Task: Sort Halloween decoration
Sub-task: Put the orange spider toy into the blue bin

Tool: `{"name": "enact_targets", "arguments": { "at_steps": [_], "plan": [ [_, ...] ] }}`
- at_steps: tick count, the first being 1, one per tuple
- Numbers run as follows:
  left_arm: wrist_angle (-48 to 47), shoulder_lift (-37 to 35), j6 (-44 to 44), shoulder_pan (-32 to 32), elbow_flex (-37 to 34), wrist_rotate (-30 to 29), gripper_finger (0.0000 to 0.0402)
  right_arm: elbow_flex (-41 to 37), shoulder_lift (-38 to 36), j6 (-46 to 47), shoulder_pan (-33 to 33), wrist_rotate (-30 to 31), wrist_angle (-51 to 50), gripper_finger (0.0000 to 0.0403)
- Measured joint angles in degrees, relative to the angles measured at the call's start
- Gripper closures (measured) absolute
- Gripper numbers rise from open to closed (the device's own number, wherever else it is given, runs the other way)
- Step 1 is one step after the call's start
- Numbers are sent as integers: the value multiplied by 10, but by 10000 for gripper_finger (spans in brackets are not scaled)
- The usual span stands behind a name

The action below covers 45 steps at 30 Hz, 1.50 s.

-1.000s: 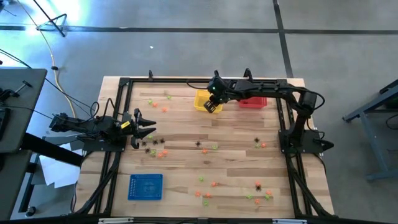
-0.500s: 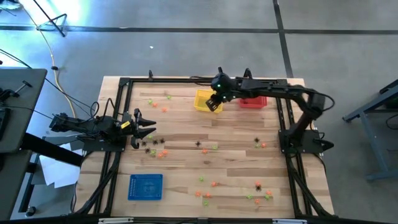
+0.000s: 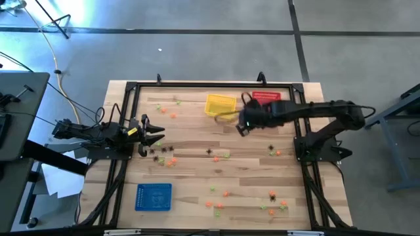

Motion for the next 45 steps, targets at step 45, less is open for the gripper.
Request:
{"name": "enact_targets", "arguments": {
  "at_steps": [45],
  "plan": [
    [0, 0, 0, 0, 0, 0, 273, -476, -195, 365, 125, -208, 138, 289]
  ]
}}
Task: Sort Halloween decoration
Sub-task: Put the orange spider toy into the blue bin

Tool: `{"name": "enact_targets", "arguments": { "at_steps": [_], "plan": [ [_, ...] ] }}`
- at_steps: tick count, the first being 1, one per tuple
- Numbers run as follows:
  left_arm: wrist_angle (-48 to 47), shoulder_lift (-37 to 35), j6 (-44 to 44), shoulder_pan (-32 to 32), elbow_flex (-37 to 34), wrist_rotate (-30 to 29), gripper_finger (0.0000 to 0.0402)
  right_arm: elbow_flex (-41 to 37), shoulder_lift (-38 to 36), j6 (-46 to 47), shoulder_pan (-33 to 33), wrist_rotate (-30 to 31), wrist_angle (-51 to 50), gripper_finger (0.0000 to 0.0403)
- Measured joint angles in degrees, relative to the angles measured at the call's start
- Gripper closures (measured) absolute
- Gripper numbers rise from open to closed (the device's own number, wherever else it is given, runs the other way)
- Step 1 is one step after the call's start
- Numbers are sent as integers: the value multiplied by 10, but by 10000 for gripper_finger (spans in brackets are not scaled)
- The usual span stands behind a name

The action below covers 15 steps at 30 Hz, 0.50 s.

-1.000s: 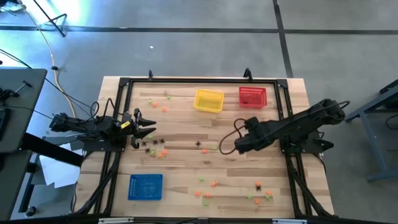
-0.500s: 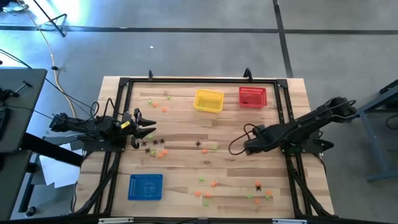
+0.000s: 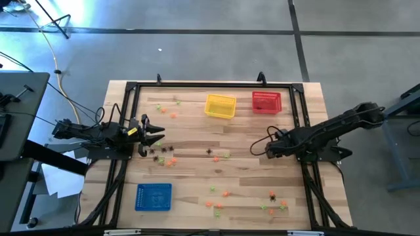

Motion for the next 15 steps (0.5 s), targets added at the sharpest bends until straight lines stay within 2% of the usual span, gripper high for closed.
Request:
{"name": "enact_targets", "arguments": {
  "at_steps": [7, 15],
  "plan": [
    [0, 0, 0, 0, 0, 0, 273, -48, -1, -50, -49, -7, 79, 289],
    [0, 0, 0, 0, 0, 0, 273, -54, -1, -87, -81, -24, 94, 289]
  ]
}}
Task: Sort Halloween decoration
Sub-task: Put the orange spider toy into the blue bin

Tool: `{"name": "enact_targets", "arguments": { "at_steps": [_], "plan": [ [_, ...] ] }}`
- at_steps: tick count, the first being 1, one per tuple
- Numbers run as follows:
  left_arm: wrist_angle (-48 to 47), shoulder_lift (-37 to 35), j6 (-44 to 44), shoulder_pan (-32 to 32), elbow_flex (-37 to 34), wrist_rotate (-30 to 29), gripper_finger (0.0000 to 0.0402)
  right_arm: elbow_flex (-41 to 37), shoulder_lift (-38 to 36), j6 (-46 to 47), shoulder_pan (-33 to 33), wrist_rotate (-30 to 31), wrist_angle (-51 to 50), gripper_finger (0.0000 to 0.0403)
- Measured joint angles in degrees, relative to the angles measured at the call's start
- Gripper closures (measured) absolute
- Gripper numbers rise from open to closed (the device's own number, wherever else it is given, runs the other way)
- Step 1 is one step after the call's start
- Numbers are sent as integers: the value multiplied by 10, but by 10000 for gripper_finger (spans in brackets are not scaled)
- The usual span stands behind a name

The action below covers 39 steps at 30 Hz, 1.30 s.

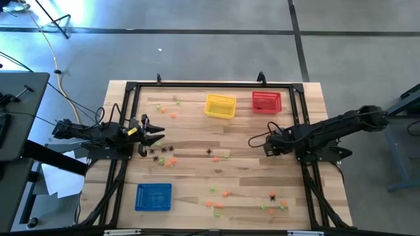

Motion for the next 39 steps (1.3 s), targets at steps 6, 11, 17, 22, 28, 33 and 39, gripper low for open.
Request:
{"name": "enact_targets", "arguments": {
  "at_steps": [6, 11, 17, 22, 28, 33, 39],
  "plan": [
    [0, 0, 0, 0, 0, 0, 273, -1, 0, -1, -2, 0, 6, 312],
    [0, 0, 0, 0, 0, 0, 273, -1, 0, -1, -2, -1, 14, 357],
    [0, 0, 0, 0, 0, 0, 273, -3, -17, -1, -2, -3, 17, 397],
    [0, 0, 0, 0, 0, 0, 273, -5, -52, 0, -2, 0, 11, 398],
    [0, 0, 0, 0, 0, 0, 273, -5, -94, 10, -2, 0, 8, 399],
    [0, 0, 0, 0, 0, 0, 273, -4, -124, 10, -2, 0, 13, 399],
    [0, 0, 0, 0, 0, 0, 273, 36, -141, -66, -2, 34, 51, 400]
  ]
}}
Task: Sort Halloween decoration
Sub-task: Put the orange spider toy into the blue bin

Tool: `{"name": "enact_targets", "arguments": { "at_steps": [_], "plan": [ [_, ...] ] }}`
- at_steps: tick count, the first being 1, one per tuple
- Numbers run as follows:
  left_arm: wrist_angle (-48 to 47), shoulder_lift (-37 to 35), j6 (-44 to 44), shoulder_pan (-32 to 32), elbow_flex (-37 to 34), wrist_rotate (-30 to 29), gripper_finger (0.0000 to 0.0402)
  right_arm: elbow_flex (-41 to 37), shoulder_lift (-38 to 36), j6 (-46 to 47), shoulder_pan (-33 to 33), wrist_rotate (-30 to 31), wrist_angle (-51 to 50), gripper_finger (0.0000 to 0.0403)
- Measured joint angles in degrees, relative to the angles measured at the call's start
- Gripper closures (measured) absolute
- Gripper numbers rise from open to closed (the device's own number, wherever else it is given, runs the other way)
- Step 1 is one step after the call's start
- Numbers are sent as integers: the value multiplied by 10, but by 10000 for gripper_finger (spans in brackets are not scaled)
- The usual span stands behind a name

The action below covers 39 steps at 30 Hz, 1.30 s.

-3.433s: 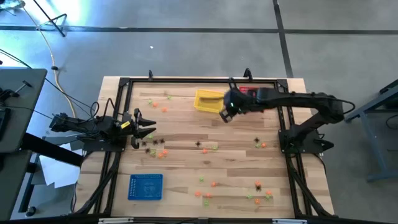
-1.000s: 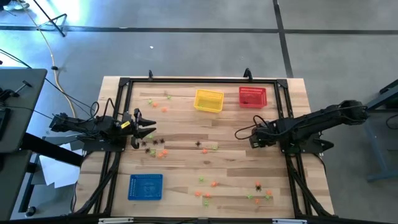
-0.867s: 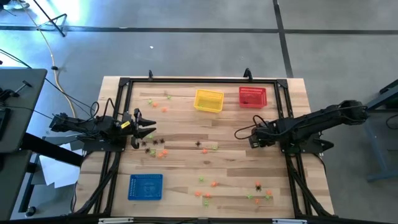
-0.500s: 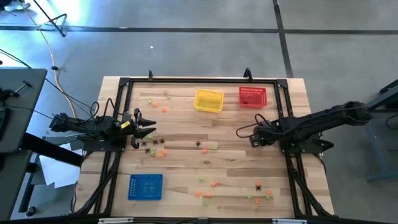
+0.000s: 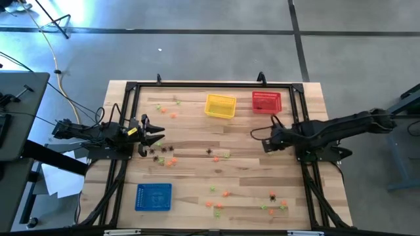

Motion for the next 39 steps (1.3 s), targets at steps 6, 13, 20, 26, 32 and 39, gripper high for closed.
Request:
{"name": "enact_targets", "arguments": {
  "at_steps": [6, 13, 20, 26, 32, 39],
  "plan": [
    [0, 0, 0, 0, 0, 0, 273, 58, 5, -134, 0, 49, 126, 400],
    [0, 0, 0, 0, 0, 0, 273, 91, 14, -279, 0, 100, 253, 400],
    [0, 0, -1, 0, 0, 1, 273, 92, 41, -366, 0, 106, 362, 400],
    [-5, 3, -56, 0, 0, 19, 273, 91, 93, -394, 0, 106, 412, 400],
    [-15, 6, -60, 0, 0, 16, 273, 91, 124, -395, 0, 104, 430, 400],
    [-13, 6, -60, 0, 0, 16, 273, 91, 126, -399, 0, 107, 438, 400]
  ]
}}
